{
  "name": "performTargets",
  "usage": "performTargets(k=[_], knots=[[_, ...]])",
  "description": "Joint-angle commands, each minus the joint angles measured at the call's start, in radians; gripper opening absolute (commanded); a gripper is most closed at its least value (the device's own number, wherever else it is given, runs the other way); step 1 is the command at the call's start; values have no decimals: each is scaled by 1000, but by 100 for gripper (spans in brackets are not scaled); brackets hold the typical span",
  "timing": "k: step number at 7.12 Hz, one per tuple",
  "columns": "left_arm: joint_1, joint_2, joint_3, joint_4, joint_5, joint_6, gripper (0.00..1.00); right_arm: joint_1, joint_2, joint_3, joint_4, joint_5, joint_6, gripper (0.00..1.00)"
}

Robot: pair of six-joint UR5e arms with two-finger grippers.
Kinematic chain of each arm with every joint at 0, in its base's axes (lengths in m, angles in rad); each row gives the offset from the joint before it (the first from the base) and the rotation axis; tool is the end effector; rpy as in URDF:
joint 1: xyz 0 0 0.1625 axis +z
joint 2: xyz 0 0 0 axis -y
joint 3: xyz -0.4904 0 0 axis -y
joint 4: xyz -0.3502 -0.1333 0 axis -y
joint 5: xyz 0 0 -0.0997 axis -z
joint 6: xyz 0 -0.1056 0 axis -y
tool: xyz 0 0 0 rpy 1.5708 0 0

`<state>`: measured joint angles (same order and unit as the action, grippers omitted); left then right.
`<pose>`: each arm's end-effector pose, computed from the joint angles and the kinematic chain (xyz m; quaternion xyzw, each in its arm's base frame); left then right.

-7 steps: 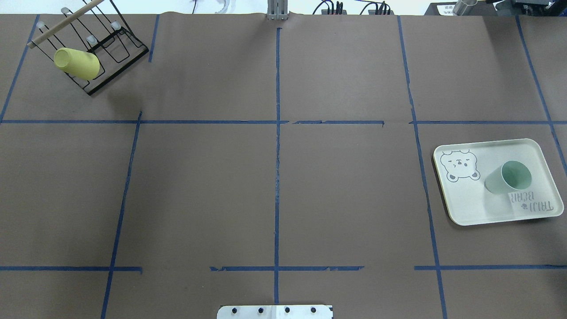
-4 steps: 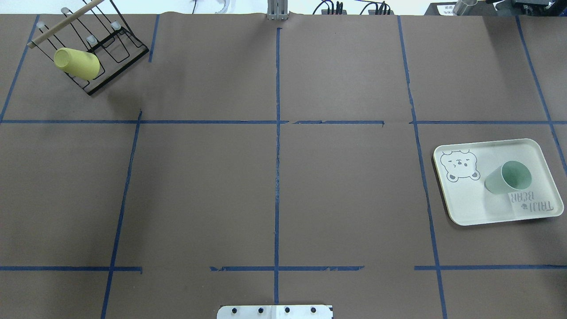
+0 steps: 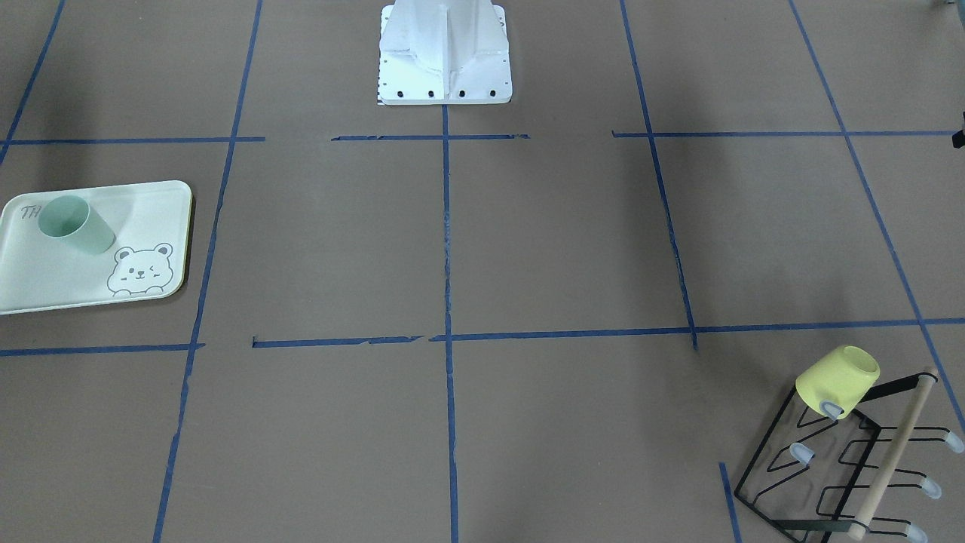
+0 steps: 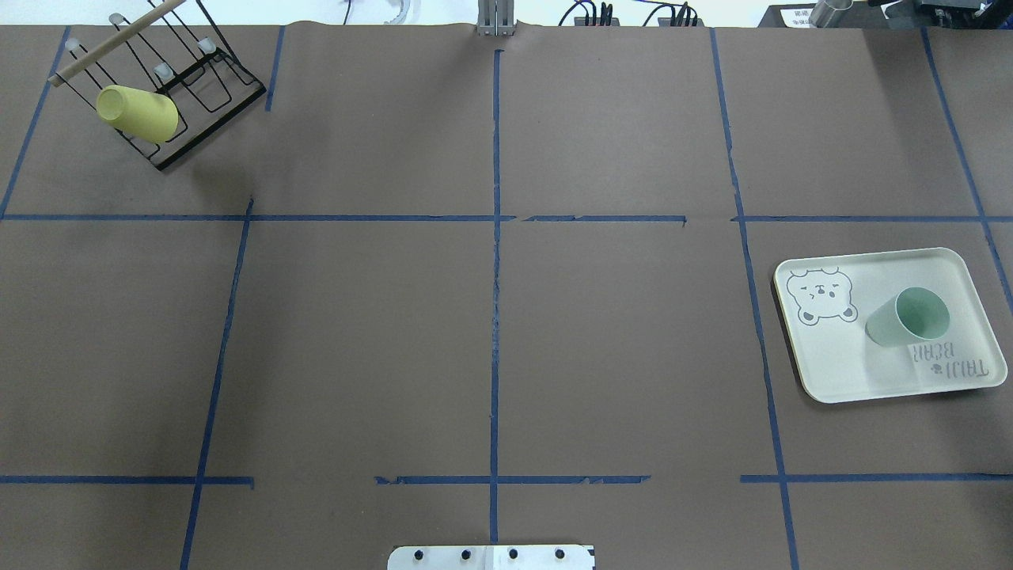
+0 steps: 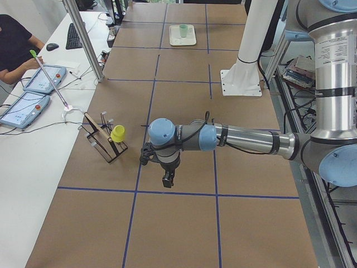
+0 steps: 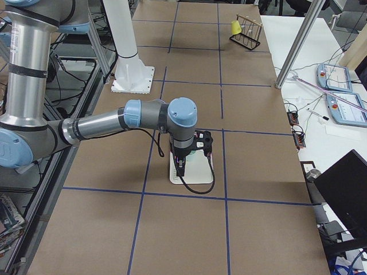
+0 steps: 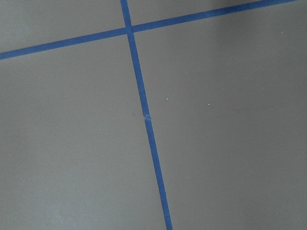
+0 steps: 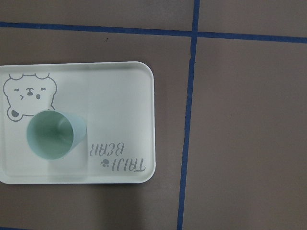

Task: Left arm grabs green cup and hands to right arm on tray

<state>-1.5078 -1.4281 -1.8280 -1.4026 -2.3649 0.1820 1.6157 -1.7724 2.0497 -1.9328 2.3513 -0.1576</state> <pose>-0.0343 -0.3767 0.6872 -0.0017 0.3873 0.1023 0.9162 0.0738 -0.3286 0.6303 -0.0005 -0.3821 -0.0360 0.9234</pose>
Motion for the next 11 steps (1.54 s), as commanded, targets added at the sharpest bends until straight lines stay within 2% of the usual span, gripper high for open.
performTargets(k=[1,11], knots=[[0,1,-3,-1,-1,1,100,1,-15,9,0,0,-26,100],[-6,-2,-5,-9,-4,5,100,0,-27,15,-2,13,-17,100]])
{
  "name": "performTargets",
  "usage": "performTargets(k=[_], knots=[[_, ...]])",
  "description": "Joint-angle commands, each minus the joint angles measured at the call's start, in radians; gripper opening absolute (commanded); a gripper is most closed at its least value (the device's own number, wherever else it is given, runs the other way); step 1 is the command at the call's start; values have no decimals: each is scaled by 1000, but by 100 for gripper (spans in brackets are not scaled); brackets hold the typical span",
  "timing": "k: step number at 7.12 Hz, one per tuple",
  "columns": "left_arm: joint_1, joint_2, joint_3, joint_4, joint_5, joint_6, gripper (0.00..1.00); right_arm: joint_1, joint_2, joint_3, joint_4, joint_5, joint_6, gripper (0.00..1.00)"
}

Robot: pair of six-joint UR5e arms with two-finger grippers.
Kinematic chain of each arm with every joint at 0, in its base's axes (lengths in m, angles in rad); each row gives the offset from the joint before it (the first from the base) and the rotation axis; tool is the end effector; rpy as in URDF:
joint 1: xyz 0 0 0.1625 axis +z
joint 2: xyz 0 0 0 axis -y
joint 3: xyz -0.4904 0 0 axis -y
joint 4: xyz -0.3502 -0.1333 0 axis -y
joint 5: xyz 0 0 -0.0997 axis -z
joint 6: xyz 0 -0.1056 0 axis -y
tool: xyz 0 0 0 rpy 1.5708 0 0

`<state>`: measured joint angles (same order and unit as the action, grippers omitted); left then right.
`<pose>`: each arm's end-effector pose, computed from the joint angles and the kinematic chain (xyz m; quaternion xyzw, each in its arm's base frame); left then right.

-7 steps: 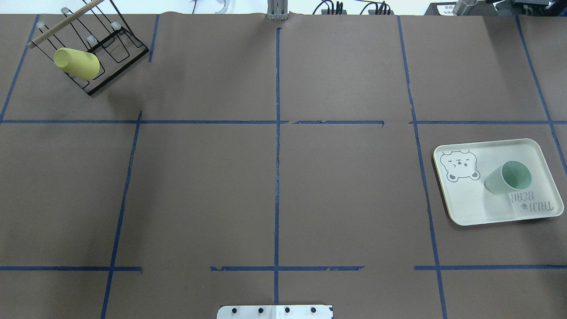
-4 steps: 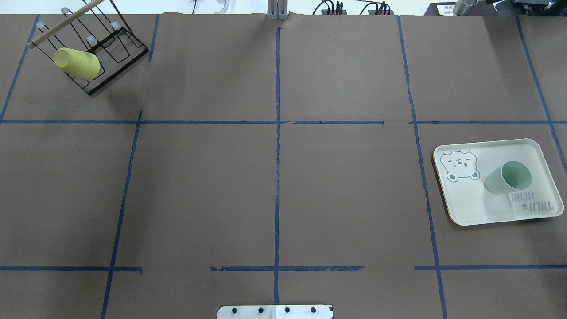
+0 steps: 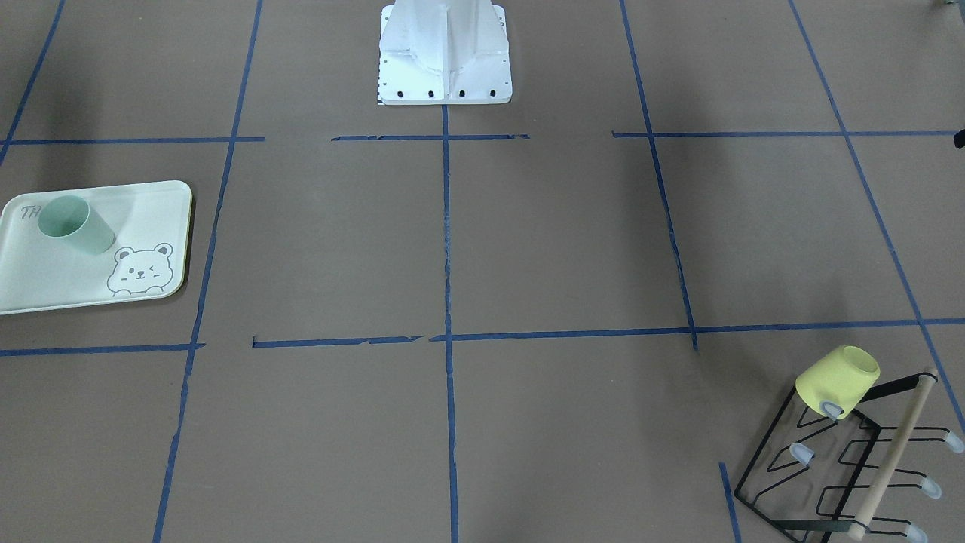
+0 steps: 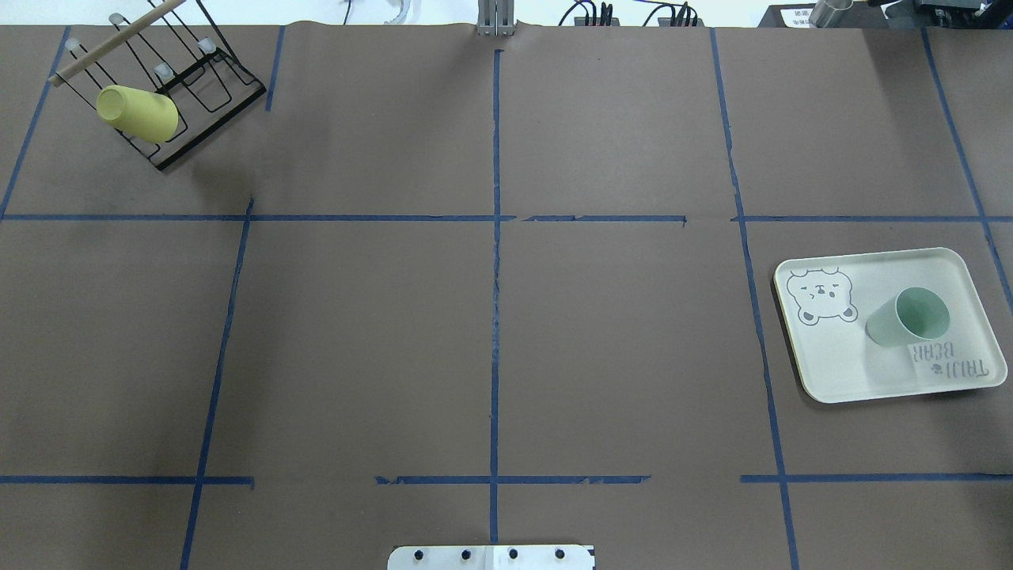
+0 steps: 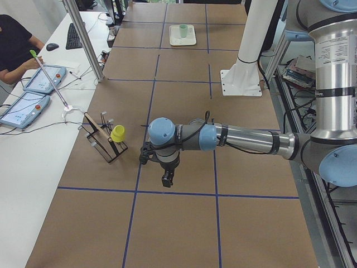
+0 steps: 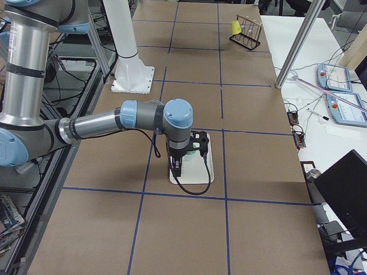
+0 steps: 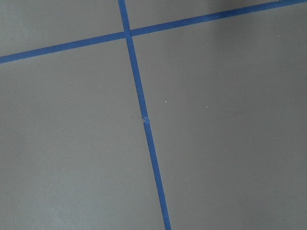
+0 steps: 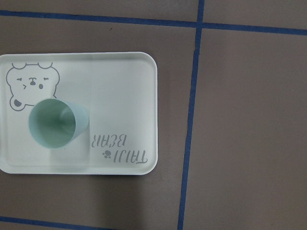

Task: Left arm grabs green cup and hands to right arm on tray

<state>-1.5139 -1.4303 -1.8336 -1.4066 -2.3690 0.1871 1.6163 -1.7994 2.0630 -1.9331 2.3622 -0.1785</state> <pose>-0.0362 -0.3781 0.6832 0.0060 0.3889 0.1040 0.9154 0.0726 -0.3159 0.6326 -0.0022 -0.3877 -0.0423 0.9208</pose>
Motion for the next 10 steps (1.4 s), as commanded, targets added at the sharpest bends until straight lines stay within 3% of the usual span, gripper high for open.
performTargets(k=[1,10], knots=[[0,2,16,-33,1,0,100,0,0,3,-1,20,4,100],[0,-2,27,-41,-1,-5,100,-1,2,-4,0,17,-2,100]])
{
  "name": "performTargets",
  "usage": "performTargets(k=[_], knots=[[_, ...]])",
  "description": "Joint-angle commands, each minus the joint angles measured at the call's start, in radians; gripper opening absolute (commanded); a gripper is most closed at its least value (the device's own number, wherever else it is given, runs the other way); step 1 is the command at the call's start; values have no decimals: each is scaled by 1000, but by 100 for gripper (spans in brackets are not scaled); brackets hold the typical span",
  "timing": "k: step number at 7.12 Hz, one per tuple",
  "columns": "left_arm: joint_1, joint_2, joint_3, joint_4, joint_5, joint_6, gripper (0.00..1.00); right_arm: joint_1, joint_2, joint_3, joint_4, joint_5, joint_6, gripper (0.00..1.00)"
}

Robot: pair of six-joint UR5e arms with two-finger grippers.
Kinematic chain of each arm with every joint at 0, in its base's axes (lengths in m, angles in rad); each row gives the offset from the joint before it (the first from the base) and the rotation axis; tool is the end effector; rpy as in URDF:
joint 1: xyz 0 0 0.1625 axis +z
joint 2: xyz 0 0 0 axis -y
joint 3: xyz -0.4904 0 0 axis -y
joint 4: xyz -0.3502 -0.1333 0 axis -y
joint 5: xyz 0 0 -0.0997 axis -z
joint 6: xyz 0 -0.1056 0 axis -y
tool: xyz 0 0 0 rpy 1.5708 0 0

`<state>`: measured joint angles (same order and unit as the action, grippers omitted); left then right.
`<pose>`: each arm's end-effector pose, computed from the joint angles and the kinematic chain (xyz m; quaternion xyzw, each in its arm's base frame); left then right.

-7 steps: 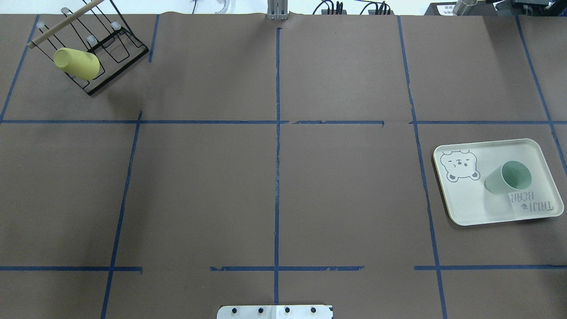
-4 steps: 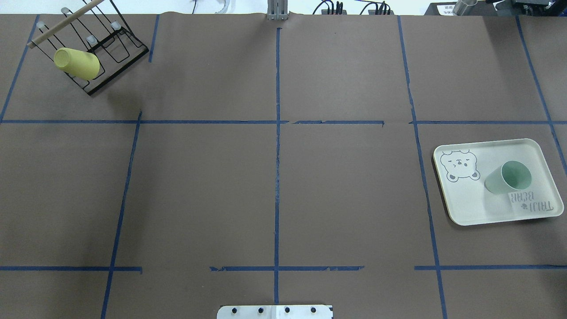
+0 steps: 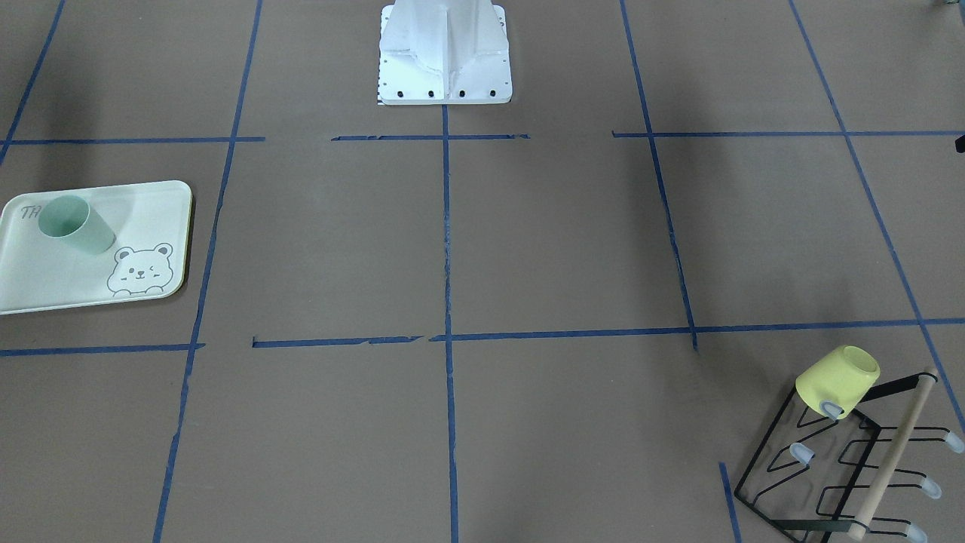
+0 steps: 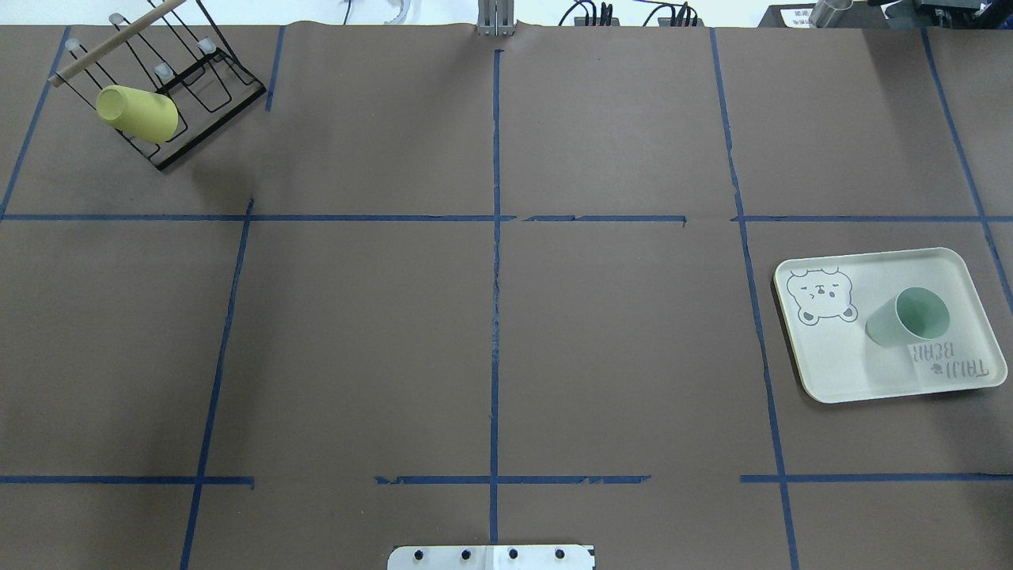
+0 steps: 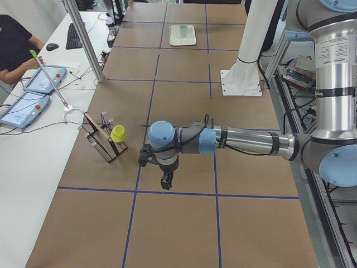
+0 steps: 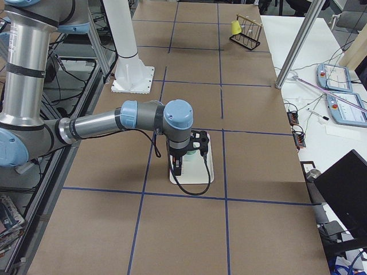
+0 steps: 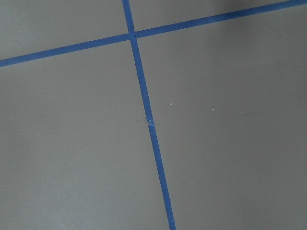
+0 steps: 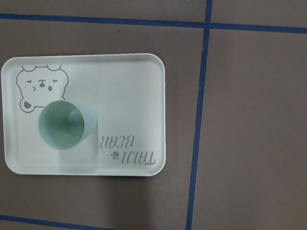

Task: Left arm grabs green cup and hands to right arm on tray

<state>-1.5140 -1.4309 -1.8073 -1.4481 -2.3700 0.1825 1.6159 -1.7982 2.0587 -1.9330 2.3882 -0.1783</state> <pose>-0.0361 -0.3806 0.6905 0.0124 0.3890 0.1049 0.9152 0.0706 -0.3168 0.6321 -0.0021 -0.3996 -0.0408 0.9158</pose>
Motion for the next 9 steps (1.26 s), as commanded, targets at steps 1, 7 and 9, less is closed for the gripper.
performTargets(k=[1,7,9], knots=[[0,0,5,0,2,0,100,-1,-1,-3,0,-12,-4,100],[-14,-19,23,0,2,-54,100,-4,0,-146,146,-58,8,100],[-15,-31,16,2,2,-63,100,-4,0,-146,137,-57,14,100]])
